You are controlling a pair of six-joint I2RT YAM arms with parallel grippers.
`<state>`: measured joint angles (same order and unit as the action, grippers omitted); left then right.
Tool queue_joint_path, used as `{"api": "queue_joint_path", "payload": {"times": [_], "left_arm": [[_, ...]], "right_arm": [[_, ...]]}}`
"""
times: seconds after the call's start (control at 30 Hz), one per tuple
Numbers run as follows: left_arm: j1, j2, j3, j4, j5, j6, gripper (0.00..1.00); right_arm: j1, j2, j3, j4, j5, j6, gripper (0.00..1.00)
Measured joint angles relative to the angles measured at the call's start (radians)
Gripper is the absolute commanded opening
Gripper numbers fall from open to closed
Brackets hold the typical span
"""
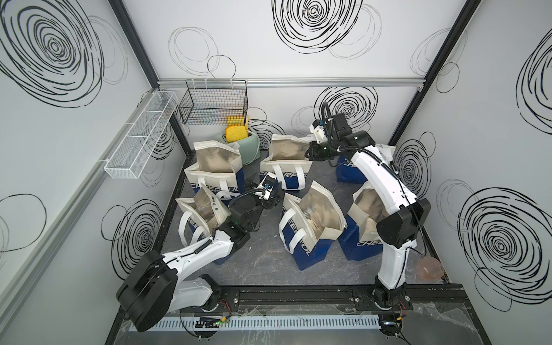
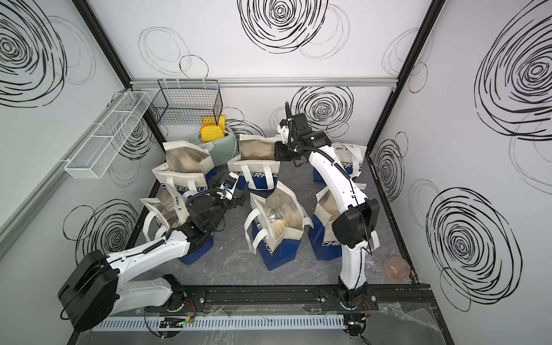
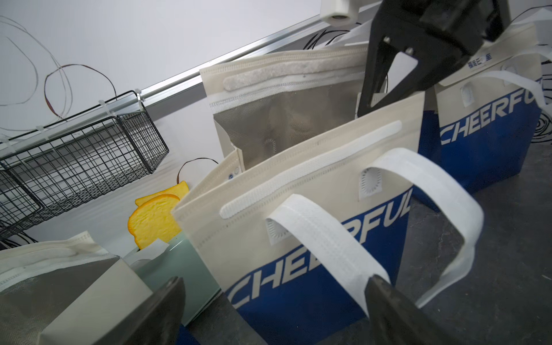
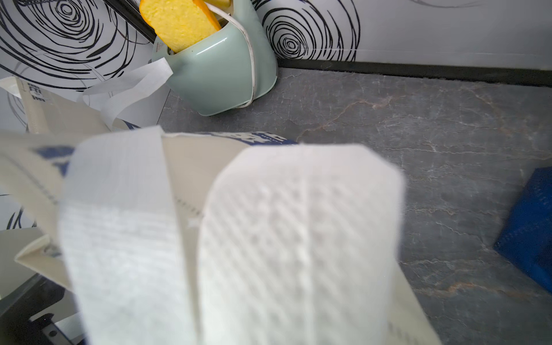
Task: Open the takeout bag
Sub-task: Place the takeout bag at the center of the board.
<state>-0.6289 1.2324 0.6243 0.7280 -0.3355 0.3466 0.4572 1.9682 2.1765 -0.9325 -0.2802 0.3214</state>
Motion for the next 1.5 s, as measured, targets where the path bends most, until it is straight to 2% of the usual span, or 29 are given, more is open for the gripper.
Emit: {"api": "queue_joint_path", "payload": {"times": [0.13, 0.33, 0.63, 0.77, 1.0, 1.07, 1.13, 1.27, 1.5], "left_arm": [[0.036, -0.029, 0.079, -0.103, 0.028, -0.058, 0.98], [0.115, -0.058, 0.174, -0.252, 0.116, -0.138, 0.98], [0.157, -0.038, 0.291, -0.425, 0.216, -0.194, 0.98], [0.172, -0.017, 0.351, -0.445, 0.253, -0.228, 0.98], [0.203, 0.0, 0.401, -0.458, 0.33, -0.276, 0.98], [0.206, 0.005, 0.414, -0.465, 0.347, -0.286, 0.98], [0.206, 0.014, 0.429, -0.473, 0.363, -0.296, 0.98], [0.208, 0.027, 0.446, -0.491, 0.38, -0.307, 0.98], [0.213, 0.028, 0.447, -0.503, 0.392, -0.309, 0.98]], "right_arm": [[0.002, 0.057, 0.025, -0.002, -0.005, 0.008, 0.0], [0.002, 0.189, 0.211, -0.042, -0.006, 0.008, 0.0], [0.006, 0.193, 0.215, -0.05, -0.036, 0.016, 0.0], [0.011, 0.193, 0.215, -0.042, -0.056, 0.03, 0.01], [0.019, 0.193, 0.215, -0.041, -0.087, 0.039, 0.23], [0.022, 0.193, 0.215, -0.038, -0.099, 0.041, 0.34], [0.024, 0.193, 0.215, -0.033, -0.114, 0.045, 0.4], [0.026, 0.193, 0.215, -0.016, -0.156, 0.047, 0.47], [0.024, 0.188, 0.213, 0.002, -0.187, 0.047, 0.54]]}}
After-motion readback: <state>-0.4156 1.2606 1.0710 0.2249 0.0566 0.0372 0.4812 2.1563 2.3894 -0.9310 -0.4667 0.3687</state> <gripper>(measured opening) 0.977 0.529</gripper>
